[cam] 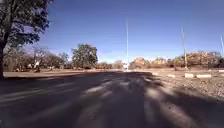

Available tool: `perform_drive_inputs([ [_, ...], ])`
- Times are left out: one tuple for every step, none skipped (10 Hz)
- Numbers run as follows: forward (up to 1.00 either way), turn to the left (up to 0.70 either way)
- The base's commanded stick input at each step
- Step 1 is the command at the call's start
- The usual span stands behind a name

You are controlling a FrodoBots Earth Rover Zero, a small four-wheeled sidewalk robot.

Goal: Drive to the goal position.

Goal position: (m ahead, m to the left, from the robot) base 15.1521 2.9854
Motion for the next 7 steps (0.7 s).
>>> perform_drive_inputs([
  [0.48, 0.00],
  [0.48, 0.00],
  [0.48, 0.00],
  [0.48, 0.00],
  [0.48, 0.00],
  [0.48, 0.00],
  [0.48, 0.00],
])
